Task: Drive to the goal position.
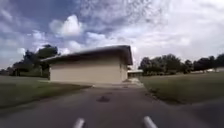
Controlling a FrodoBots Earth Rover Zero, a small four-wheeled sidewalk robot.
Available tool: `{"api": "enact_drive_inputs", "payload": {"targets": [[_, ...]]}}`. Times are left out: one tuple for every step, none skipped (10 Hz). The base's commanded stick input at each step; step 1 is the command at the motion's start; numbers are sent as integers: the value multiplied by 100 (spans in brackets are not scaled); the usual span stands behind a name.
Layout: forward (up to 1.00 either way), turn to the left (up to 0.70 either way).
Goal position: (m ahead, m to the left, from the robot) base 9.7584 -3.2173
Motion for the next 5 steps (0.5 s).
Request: {"api": "enact_drive_inputs", "payload": {"targets": [[69, 3], [69, 3], [69, 3], [69, 3], [69, 3]]}}
